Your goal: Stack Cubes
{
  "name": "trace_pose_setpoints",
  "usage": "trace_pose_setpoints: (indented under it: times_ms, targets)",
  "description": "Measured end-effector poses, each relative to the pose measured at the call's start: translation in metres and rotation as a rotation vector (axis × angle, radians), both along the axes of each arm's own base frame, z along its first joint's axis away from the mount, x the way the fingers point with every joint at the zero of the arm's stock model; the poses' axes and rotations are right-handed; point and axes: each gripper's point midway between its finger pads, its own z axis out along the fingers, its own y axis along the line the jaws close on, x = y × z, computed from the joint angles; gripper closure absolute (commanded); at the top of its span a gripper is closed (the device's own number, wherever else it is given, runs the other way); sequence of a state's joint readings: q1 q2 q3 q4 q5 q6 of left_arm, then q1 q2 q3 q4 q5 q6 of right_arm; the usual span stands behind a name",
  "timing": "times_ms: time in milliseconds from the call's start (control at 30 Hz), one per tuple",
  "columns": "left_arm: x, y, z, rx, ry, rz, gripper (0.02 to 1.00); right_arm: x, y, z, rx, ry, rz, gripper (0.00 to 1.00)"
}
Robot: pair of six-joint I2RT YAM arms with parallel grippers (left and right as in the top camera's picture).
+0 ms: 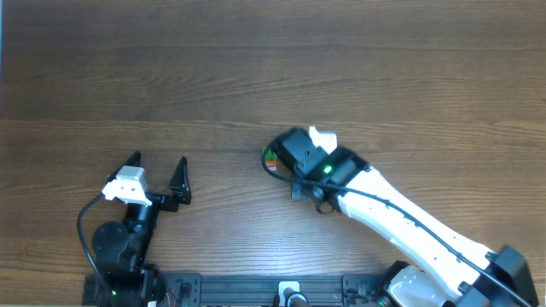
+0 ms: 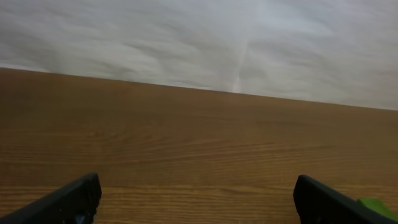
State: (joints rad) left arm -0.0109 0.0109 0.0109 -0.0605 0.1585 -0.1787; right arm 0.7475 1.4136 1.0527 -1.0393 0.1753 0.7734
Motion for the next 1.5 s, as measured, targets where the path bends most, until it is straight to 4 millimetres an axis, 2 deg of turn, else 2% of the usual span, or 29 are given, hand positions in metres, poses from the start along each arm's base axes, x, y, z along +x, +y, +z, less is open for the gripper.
trace_pose_setpoints:
  times_ms: [133, 233, 300, 433, 500, 633, 800, 1033, 1500]
  targets:
    - [0.0, 0.0, 0.0, 0.0, 0.0, 0.0, 0.018, 0.027, 0.015, 0.057, 0.05, -0.103, 0.01, 0.989]
    - [0.0, 0.0, 0.0, 0.0, 0.0, 0.0, 0.02, 0.038, 0.024, 0.081, 0.062, -0.133, 0.017, 0.991]
    - [0.0, 0.0, 0.0, 0.0, 0.0, 0.0, 0.018, 0.046, 0.031, 0.087, 0.065, -0.139, 0.023, 0.989]
    - [0.0, 0.0, 0.0, 0.0, 0.0, 0.0, 0.018, 0.059, 0.045, 0.078, 0.04, -0.111, 0.034, 0.989]
    - [0.0, 0.0, 0.0, 0.0, 0.0, 0.0, 0.018, 0.064, 0.053, 0.068, 0.022, -0.086, 0.043, 0.989]
    - [0.0, 0.0, 0.0, 0.0, 0.0, 0.0, 0.018, 0.066, 0.066, 0.051, -0.002, -0.048, 0.063, 0.989]
    - [0.0, 0.0, 0.0, 0.0, 0.0, 0.0, 0.018, 0.071, 0.084, 0.043, -0.002, -0.035, 0.085, 0.989]
    - [0.0, 0.0, 0.0, 0.0, 0.0, 0.0, 0.018, 0.071, 0.091, 0.034, 0.009, -0.009, 0.094, 0.989]
    - [0.0, 0.0, 0.0, 0.0, 0.0, 0.0, 0.018, 0.072, 0.097, 0.031, 0.024, -0.005, 0.098, 0.991]
